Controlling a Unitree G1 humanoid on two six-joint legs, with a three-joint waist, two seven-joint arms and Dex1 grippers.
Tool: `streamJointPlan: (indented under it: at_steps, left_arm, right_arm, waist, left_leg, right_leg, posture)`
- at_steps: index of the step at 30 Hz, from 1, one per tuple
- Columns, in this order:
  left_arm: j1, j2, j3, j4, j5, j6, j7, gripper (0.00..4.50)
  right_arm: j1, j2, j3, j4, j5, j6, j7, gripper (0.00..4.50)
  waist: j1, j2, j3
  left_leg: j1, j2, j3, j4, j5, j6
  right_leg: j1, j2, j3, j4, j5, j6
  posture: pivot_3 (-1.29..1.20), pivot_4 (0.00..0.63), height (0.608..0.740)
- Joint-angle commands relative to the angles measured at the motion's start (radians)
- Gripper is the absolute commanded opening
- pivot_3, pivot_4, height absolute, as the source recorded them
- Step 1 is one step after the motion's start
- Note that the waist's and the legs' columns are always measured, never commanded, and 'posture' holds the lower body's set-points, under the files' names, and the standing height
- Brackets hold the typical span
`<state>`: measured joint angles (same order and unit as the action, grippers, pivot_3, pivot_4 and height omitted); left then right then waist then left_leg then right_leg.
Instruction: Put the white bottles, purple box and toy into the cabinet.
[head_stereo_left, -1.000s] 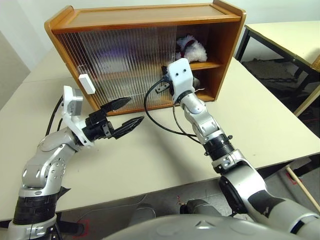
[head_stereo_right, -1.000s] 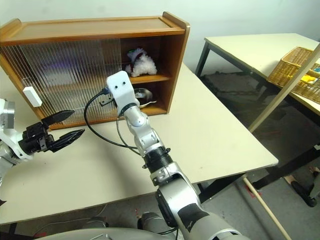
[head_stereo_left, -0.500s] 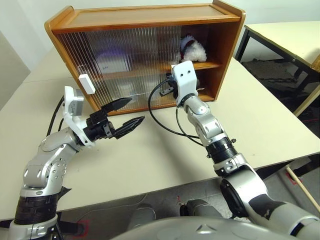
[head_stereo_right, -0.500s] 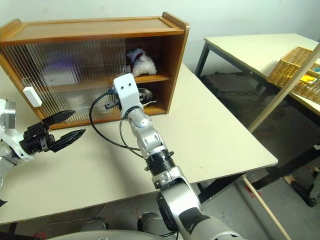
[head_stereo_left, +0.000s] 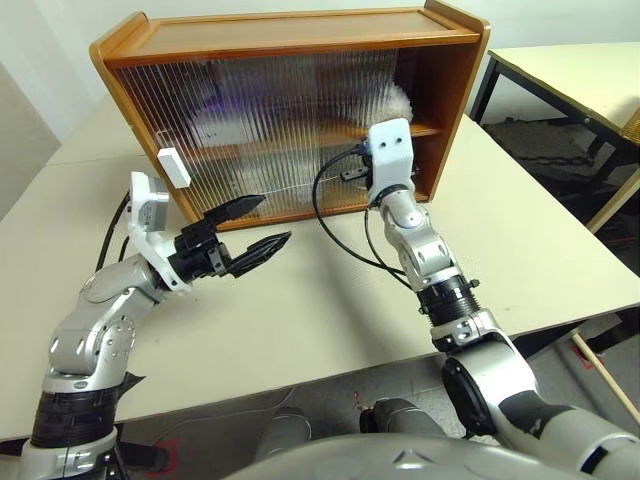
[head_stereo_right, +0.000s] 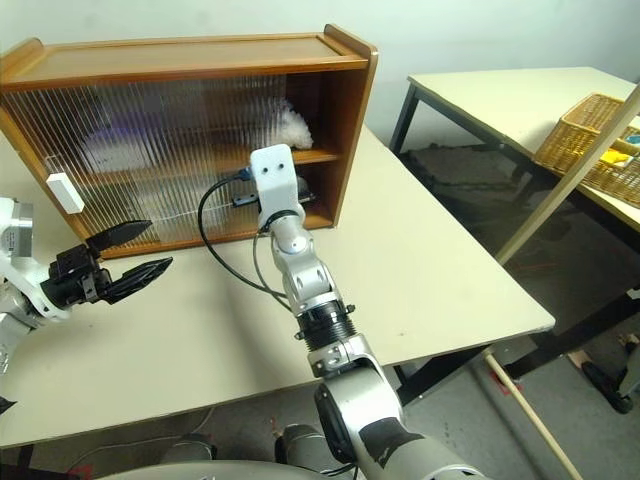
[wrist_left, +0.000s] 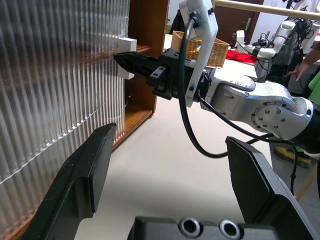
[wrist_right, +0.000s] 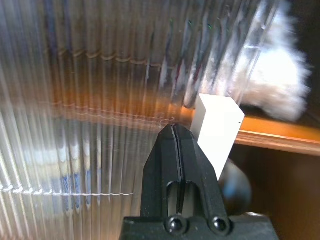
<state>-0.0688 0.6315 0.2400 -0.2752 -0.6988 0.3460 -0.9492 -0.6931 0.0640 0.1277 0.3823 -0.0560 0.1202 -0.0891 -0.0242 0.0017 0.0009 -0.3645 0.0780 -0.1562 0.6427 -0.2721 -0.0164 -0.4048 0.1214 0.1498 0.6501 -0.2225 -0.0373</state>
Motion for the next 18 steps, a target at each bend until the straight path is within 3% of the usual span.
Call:
streamJointPlan:
  at_steps: [1, 18]
  left_arm:
    - [-0.008, -0.003, -0.017, 0.004, 0.016, -0.004, -0.002, 4.5]
    - [-0.027, -0.011, -0.033, 0.018, 0.022, -0.011, -0.004, 4.5]
  right_arm:
    - [0.016, -0.009, -0.039, -0.012, -0.011, 0.024, -0.035, 0.02]
    - [0.043, -0.116, -0.104, 0.0, -0.01, -0.031, -0.038, 0.02]
  waist:
    - [0.0, 0.0, 0.0]
    - [-0.003, 0.0, 0.0]
  left_leg:
    - [0.0, 0.0, 0.0, 0.0, 0.0, 0.0]
    - [0.0, 0.0, 0.0, 0.0, 0.0, 0.0]
  right_leg:
    - [0.0, 0.0, 0.0, 0.0, 0.0, 0.0]
    - [0.0, 0.002, 0.001, 0.0, 0.003, 0.006]
  posture:
    - [-0.02, 0.013, 0.74]
    - [-0.02, 0.007, 0.74]
